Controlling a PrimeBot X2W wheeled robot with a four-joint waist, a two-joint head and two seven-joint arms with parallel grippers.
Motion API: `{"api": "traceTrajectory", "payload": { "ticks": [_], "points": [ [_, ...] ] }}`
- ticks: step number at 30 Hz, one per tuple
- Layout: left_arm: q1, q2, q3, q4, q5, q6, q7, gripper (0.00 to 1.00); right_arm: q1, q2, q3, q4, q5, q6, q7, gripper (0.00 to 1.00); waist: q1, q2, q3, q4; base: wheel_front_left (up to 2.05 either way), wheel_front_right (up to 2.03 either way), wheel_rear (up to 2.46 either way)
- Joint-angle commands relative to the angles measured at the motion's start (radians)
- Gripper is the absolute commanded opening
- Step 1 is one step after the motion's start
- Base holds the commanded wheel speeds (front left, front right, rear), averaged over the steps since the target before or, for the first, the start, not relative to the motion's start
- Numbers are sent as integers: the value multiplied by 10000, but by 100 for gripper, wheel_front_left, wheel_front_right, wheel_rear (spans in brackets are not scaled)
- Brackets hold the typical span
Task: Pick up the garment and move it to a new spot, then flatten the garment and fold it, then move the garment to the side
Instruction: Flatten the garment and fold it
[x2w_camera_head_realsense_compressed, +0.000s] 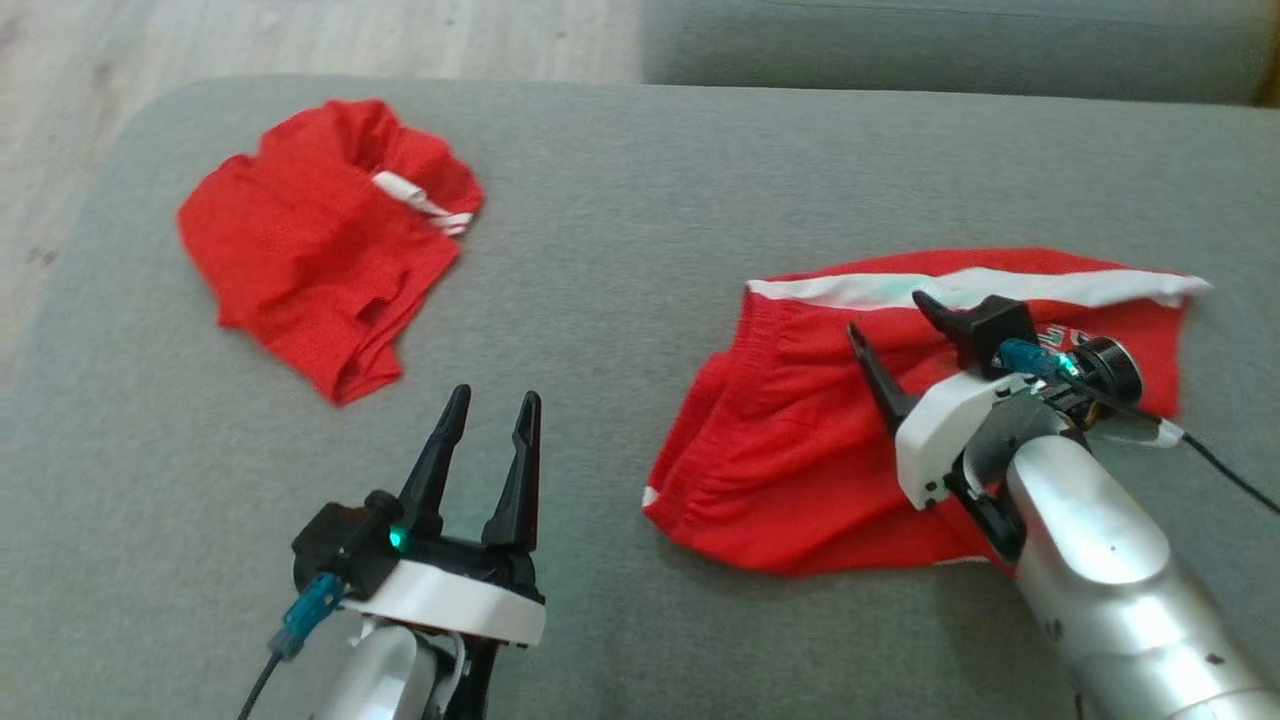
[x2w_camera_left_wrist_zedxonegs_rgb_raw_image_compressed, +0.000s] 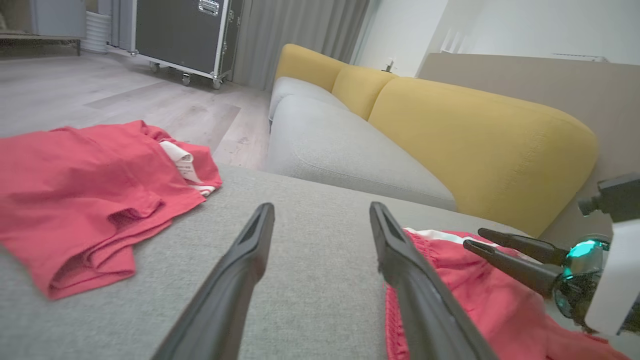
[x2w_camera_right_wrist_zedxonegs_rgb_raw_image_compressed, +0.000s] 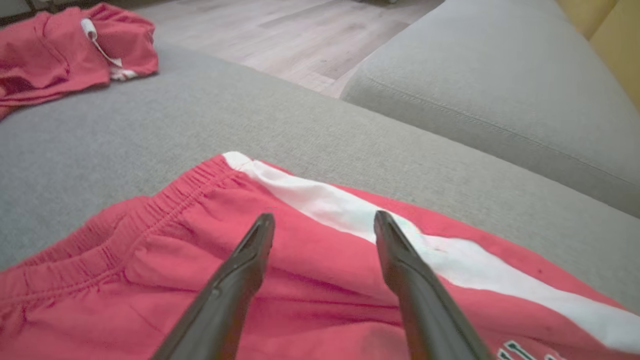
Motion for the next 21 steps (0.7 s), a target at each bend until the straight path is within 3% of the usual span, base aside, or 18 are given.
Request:
{"api": "traceTrajectory", "payload": {
  "ticks": [1,16,17,18,21],
  "points": [
    [-409,3,268,-247,-77,15,-95,100,-431,-125,260,-101,151,37,19,100,-2,0,26,217,0,0,0],
    [-576,3,-179,-345,-345,15,-95,100,-2045,-874,2227,2535,1214,37,800,100,-2,0,659,1249,0,0,0],
    [-603,3,-225,-345,-366,15,-95,100,-2113,-906,2317,2667,1298,37,866,37,-2,0,690,1293,0,0,0],
    [-626,3,-260,-340,-383,15,-95,100,-2174,-940,2418,2771,1377,37,895,0,-2,0,711,1329,0,0,0],
    [-670,3,-295,-326,-413,15,-95,100,-2389,-1048,2572,2986,1657,37,827,0,-2,0,748,1394,0,0,0]
  ]
}}
